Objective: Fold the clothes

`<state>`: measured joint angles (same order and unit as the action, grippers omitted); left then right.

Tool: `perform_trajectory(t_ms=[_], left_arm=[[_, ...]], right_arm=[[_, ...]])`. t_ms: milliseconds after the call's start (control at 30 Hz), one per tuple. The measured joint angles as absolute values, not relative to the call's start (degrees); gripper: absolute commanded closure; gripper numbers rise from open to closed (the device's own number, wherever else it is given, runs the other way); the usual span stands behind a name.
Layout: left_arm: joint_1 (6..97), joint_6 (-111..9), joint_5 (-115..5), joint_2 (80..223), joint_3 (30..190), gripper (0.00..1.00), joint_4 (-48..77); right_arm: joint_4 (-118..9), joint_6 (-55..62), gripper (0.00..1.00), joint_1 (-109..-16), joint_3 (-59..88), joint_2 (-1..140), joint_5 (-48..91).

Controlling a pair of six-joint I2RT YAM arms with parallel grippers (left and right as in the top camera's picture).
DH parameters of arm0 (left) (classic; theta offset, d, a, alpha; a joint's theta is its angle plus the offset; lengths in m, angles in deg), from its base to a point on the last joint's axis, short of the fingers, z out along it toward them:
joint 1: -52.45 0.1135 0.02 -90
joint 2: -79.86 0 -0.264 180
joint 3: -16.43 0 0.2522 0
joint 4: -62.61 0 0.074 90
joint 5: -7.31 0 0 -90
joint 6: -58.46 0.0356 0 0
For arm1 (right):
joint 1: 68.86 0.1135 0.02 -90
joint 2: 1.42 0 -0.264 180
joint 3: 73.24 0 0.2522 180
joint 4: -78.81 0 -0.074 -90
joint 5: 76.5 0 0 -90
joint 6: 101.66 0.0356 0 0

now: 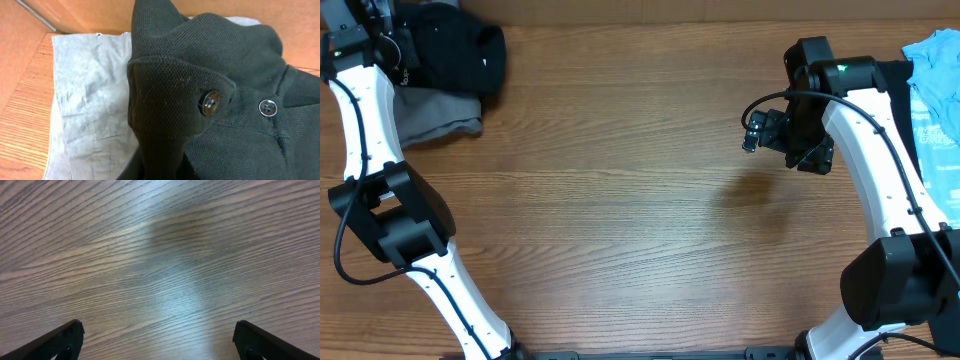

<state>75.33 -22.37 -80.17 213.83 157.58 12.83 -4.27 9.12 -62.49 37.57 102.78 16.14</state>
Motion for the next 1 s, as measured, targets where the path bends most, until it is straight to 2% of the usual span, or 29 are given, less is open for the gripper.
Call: perform_trajectory(t_ms=[400, 433, 467, 500, 600, 633, 667, 700, 900, 1000], left_arm=[[77.12, -22.57, -86.64, 222.84, 158.06, 0.96, 17.84], [77.29, -22.59, -87.78, 223.69, 158.15, 0.90, 18.32], [77.36, -22.77, -88.96, 224.34, 158.50, 0.69, 18.45], [77.36, -22.74, -89.24, 224.41, 158.61, 0.62, 18.43], [77.69, -23.01, -92.43, 224.63, 159.51, 0.55, 17.56], [78.12, -23.09, -93.00, 224.65, 159.70, 0.43, 17.18], [78.49, -23.20, -93.37, 224.65, 159.72, 0.37, 17.05], [78.84, -23.42, -94.01, 224.65, 159.81, 0.36, 16.88], [79.19, -23.99, -96.52, 224.37, 160.12, 0.09, 16.59], [79.17, -24.03, -97.85, 223.10, 160.12, 0.10, 15.63]], right_arm=[[-2.22, 9.16, 0.00, -62.49, 37.55, 102.78, 16.11], [-2.09, 9.16, 0.00, -62.49, 37.57, 102.78, 16.14], [-1.93, 9.23, 0.00, -62.49, 37.55, 102.78, 16.14], [-1.91, 9.27, 0.00, -62.49, 37.55, 102.78, 16.14], [-1.93, 9.34, 0.00, -62.49, 37.55, 102.78, 16.14], [-1.91, 9.34, 0.00, -62.49, 37.55, 102.78, 16.14], [-1.93, 9.36, 0.00, -62.49, 37.57, 102.78, 16.16], [-1.93, 9.34, 0.00, -62.49, 37.55, 102.78, 16.14], [-1.93, 9.34, 0.00, -62.49, 37.57, 102.78, 16.14], [-1.91, 9.34, 0.00, -62.49, 37.57, 102.78, 16.14]])
